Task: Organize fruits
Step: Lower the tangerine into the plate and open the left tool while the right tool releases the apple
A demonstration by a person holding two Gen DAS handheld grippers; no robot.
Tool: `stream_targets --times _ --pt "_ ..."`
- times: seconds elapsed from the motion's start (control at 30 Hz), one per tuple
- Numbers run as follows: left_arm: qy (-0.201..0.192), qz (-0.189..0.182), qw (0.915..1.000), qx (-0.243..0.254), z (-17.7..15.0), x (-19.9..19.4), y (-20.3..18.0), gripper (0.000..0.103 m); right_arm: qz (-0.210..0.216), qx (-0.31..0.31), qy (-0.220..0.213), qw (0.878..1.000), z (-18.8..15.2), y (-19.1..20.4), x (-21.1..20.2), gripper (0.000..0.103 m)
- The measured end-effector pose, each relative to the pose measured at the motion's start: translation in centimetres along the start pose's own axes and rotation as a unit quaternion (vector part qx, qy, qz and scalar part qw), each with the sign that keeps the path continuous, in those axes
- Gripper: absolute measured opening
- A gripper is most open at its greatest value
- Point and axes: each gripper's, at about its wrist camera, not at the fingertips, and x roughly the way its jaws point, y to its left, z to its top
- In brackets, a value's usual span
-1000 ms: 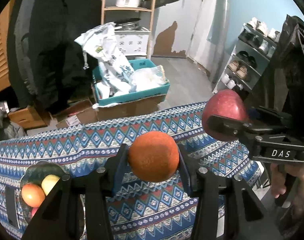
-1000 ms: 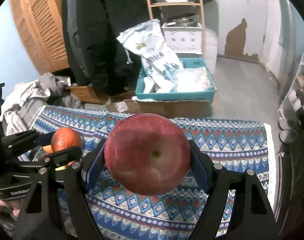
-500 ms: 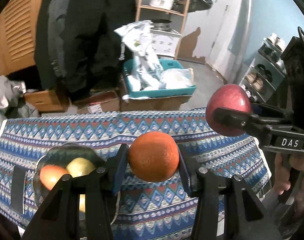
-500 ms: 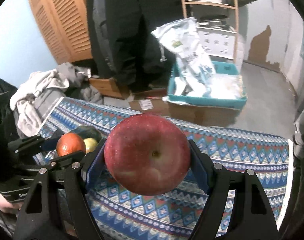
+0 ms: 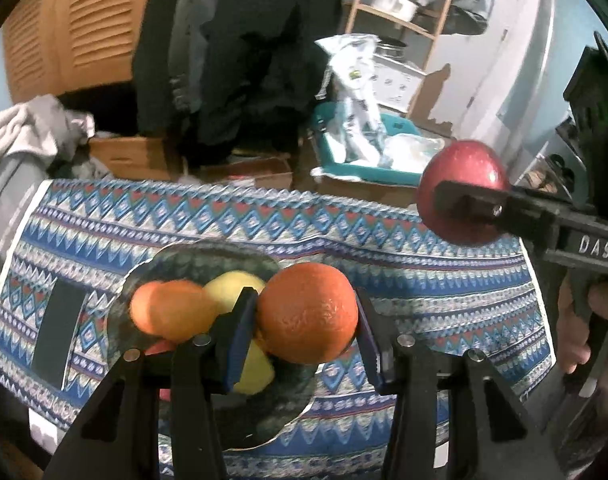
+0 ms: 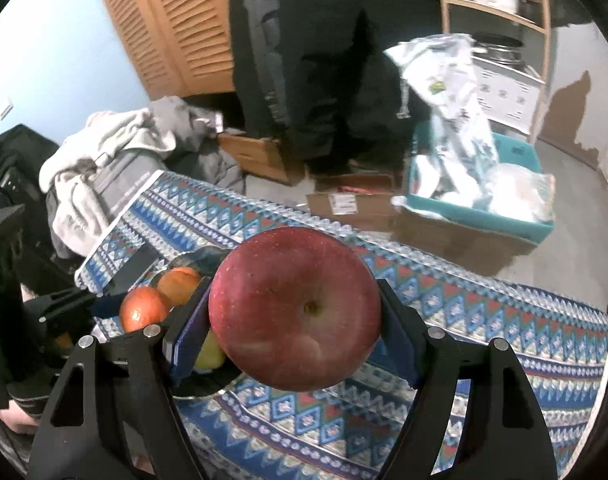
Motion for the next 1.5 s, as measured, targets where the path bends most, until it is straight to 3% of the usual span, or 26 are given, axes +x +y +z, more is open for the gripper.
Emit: stream_targets --times 0.57,1.17,1.5 --pt "0.045 0.035 0.997 -0.053 -3.8 1.5 7.3 0.049 0.034 -0.032 0.048 0.998 1.0 5.4 5.8 0.077" --pt "0.12 0.047 0.9886 -0.079 -6.1 5.1 8.6 0.049 0.037 -0.056 0.14 0.988 -2.9 7.2 11.0 0.077" --pt "0.116 0.065 0.9877 -0.083 -6.0 4.5 9.2 0.051 0.042 -0.057 0.172 0.983 -4.8 7.6 12.5 0.077"
